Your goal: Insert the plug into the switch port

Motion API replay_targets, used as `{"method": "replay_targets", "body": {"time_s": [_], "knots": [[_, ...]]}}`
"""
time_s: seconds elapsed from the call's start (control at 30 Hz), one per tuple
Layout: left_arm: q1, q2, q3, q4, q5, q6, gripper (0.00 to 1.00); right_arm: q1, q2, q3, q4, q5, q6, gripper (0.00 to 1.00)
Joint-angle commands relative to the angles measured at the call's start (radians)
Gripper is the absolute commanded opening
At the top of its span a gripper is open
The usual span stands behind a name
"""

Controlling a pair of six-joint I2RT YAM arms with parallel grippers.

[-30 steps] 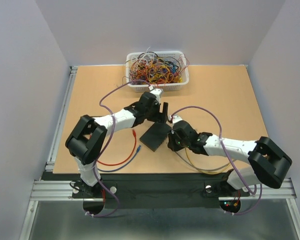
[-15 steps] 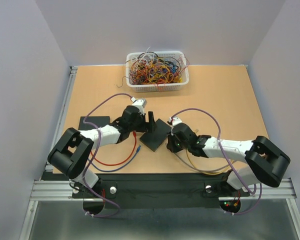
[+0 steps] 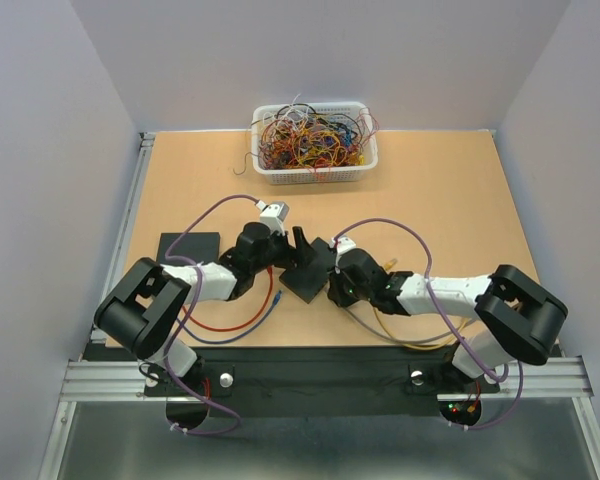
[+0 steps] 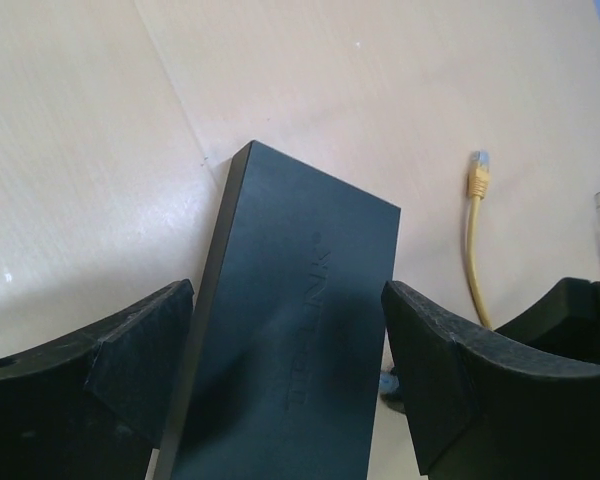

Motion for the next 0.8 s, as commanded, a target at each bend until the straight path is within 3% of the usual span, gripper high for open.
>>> {"method": "replay_targets", "body": {"time_s": [0.0, 0.77], "knots": [[-0.005, 0.021, -0.013, 0.098, 0.031, 0.005, 0.87, 0.013, 0.012, 0.041, 0.044, 0.003, -0.016, 0.00], [-0.044, 0.127, -0.047, 0.128, -0.029, -0.004, 0.84, 0.028, -0.019, 0.081, 0.044, 0.044, -0.016, 0.00]]}}
